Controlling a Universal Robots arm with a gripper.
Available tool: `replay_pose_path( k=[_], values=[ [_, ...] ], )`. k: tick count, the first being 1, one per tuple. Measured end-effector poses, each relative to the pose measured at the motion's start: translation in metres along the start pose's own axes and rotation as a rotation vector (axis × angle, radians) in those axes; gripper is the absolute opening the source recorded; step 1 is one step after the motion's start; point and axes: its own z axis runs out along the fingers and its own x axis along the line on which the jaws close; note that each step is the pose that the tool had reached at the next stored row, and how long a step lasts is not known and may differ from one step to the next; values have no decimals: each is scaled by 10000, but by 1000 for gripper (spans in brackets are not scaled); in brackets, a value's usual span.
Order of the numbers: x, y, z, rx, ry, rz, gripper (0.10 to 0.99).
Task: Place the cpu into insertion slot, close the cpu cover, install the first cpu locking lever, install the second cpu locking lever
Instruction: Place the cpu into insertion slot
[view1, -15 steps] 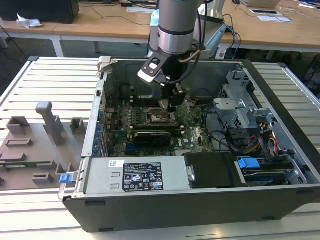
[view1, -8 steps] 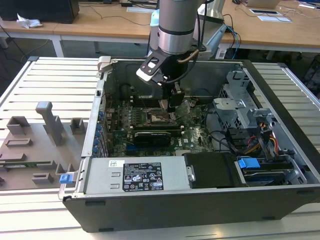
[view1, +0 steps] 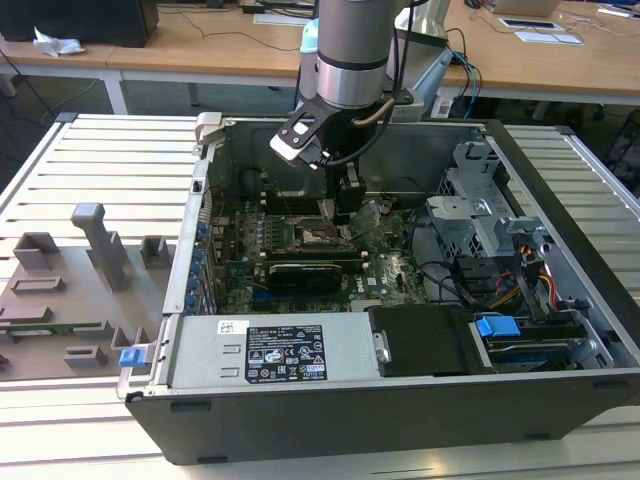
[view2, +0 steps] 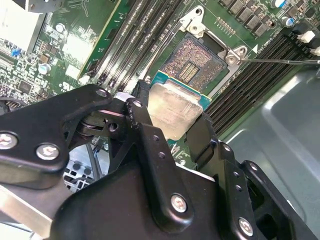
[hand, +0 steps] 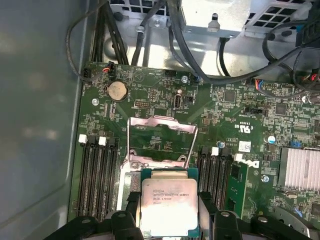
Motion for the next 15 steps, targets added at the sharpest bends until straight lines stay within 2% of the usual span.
replay_pose_path(
  k=[8,15],
  values=[
    [0,0,1,0,-28,745,541],
    [0,0,1,-1,-41,1046,541]
  ],
)
